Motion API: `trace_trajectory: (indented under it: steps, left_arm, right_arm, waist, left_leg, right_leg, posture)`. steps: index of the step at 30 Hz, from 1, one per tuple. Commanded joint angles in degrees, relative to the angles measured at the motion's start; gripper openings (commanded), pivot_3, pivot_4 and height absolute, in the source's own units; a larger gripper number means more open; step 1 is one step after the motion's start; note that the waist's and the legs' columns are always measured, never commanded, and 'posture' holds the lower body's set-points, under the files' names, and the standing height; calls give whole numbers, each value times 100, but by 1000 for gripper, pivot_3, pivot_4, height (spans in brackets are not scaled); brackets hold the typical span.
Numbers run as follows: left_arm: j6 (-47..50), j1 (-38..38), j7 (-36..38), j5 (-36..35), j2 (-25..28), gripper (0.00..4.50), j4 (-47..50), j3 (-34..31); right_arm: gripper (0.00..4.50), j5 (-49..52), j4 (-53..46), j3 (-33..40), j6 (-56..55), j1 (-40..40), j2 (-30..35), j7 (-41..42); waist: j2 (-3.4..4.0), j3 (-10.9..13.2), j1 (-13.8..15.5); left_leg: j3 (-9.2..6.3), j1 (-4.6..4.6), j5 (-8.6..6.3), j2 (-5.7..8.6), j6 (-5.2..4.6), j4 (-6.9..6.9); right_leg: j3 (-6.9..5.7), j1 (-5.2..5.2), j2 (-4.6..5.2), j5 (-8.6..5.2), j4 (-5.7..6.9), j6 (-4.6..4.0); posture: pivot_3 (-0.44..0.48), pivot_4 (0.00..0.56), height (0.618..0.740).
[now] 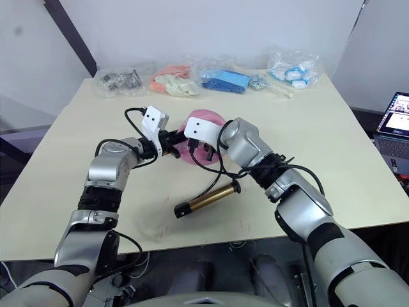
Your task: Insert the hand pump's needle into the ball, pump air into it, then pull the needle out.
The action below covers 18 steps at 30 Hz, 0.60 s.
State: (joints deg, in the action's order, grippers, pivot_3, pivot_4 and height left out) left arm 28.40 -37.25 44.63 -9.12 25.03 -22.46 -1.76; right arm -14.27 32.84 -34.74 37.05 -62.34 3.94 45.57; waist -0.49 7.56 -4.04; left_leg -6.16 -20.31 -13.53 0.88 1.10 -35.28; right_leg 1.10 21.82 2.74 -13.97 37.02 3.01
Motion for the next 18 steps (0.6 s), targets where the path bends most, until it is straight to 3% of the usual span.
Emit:
trace_trajectory:
  steps: [1, 18]
  left_arm:
    - [471, 357, 208, 54, -156, 0, -302, 470]
    - [520, 376, 169, 45, -121, 0, -296, 468]
  right_arm:
    - [520, -83, 664, -118, -170, 143, -257, -29]
    - [520, -667, 2106, -45, -944, 51, -730, -150]
  waist:
    - [-3, -3, -4]
    - [-7, -97, -82]
  left_leg:
    - [0, 16, 0, -1, 0, 9]
    - [-23, 56, -2, -8, 2, 38]
  right_leg:
    - [1, -9, 0, -1, -3, 0]
    - [18, -27, -10, -10, -6, 10]
  posture:
    - [0, 150, 740]
    - [0, 150, 740]
